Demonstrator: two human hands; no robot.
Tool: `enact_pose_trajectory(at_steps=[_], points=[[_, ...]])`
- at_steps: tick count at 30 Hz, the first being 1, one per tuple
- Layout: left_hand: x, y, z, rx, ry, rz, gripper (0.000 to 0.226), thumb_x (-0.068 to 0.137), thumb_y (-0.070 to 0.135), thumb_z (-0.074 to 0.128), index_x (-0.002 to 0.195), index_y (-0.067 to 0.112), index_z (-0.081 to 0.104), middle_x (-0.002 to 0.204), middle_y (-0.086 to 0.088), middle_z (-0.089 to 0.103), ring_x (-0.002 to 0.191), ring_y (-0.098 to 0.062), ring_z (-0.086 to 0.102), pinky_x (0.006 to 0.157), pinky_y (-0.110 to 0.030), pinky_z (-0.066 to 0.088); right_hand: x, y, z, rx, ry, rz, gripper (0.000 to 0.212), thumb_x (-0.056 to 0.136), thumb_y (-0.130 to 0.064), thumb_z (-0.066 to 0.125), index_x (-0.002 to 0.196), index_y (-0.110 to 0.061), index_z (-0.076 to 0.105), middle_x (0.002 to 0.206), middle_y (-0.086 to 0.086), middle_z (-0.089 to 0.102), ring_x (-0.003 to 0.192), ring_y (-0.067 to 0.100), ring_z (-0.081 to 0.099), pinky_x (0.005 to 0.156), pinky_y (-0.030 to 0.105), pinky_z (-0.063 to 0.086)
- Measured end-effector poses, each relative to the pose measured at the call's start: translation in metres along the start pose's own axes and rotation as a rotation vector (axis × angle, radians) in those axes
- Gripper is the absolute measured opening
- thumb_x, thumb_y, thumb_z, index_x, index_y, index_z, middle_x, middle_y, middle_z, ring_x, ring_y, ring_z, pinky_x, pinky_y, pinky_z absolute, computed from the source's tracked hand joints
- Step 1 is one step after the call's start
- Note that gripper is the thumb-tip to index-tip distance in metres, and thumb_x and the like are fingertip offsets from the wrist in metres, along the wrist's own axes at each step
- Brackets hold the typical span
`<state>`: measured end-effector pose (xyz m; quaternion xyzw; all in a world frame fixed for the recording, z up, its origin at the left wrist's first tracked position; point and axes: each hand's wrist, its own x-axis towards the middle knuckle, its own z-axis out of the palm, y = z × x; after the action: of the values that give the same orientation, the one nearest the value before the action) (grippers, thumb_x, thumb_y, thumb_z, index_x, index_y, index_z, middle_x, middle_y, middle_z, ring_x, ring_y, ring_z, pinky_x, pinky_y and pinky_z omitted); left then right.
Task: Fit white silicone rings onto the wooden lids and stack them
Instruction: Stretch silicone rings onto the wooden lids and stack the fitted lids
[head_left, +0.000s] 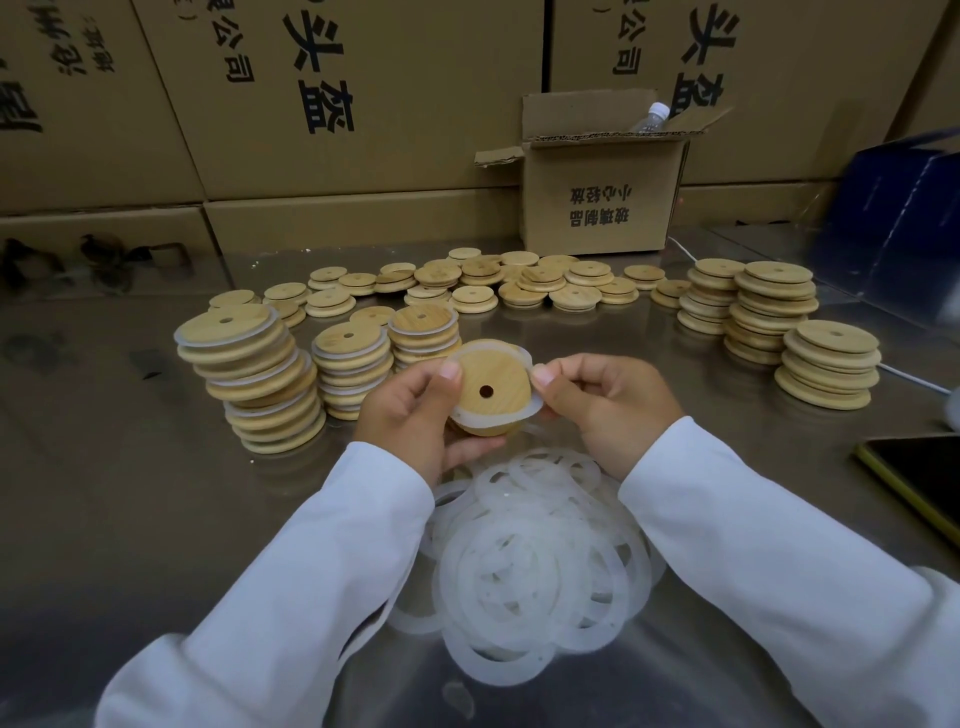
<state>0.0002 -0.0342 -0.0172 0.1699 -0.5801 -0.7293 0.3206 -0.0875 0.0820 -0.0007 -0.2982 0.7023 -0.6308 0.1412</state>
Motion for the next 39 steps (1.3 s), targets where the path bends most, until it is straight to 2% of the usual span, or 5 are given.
enact_pose_trajectory(at_steps=[15,20,24,31,39], points=[[-0.002,0.002,0.005,-0.164,-0.085,0.045,0.03,0.072,0.029,0.055,0.098,0.016,0.063,0.09,-0.003,0.072,0.086,-0.018,0.07,0.072,-0.026,0.057,-0.006,0.006,0.012,0.113,0.204,-0.113,0.01,0.076,-0.014,0.072,0.076,-0.017,0.063,0.073,-0.006,0.066,0.067,0.003,0.061,0.063,0.009,0.049],[-0.004,-0.001,0.002,0.183,-0.09,0.147,0.01,0.082,0.019,0.063,0.091,0.022,0.064,0.083,-0.002,0.073,0.082,-0.019,0.07,0.076,-0.029,0.056,-0.002,0.006,0.005,0.076,0.281,-0.103,0.009,0.079,-0.012,0.07,0.072,-0.017,0.065,0.068,-0.006,0.066,0.057,-0.003,0.059,0.054,0.004,0.043],[-0.003,-0.004,0.002,0.369,-0.19,0.182,0.023,0.083,0.006,0.063,0.088,0.028,0.057,0.084,0.007,0.067,0.074,-0.001,0.065,0.069,-0.013,0.052,-0.003,0.007,0.003,-0.028,0.256,-0.157,0.012,0.078,-0.014,0.071,0.069,-0.021,0.065,0.068,-0.011,0.066,0.063,-0.002,0.061,0.06,0.008,0.047],[-0.002,-0.004,-0.004,0.454,-0.209,0.241,0.02,0.083,0.012,0.064,0.088,0.03,0.06,0.085,0.005,0.067,0.081,-0.007,0.064,0.07,-0.017,0.053,-0.005,0.008,0.005,-0.148,0.169,-0.207,0.011,0.076,-0.019,0.072,0.068,-0.023,0.067,0.07,-0.009,0.068,0.072,0.008,0.064,0.071,0.027,0.053],[0.004,-0.004,-0.007,0.285,-0.217,0.132,0.021,0.079,0.01,0.068,0.095,0.023,0.064,0.084,-0.006,0.07,0.081,-0.028,0.066,0.067,-0.038,0.056,-0.002,0.0,0.0,-0.046,0.086,-0.153,0.014,0.079,-0.015,0.07,0.066,-0.02,0.066,0.064,-0.01,0.064,0.057,-0.002,0.057,0.057,0.009,0.045]])
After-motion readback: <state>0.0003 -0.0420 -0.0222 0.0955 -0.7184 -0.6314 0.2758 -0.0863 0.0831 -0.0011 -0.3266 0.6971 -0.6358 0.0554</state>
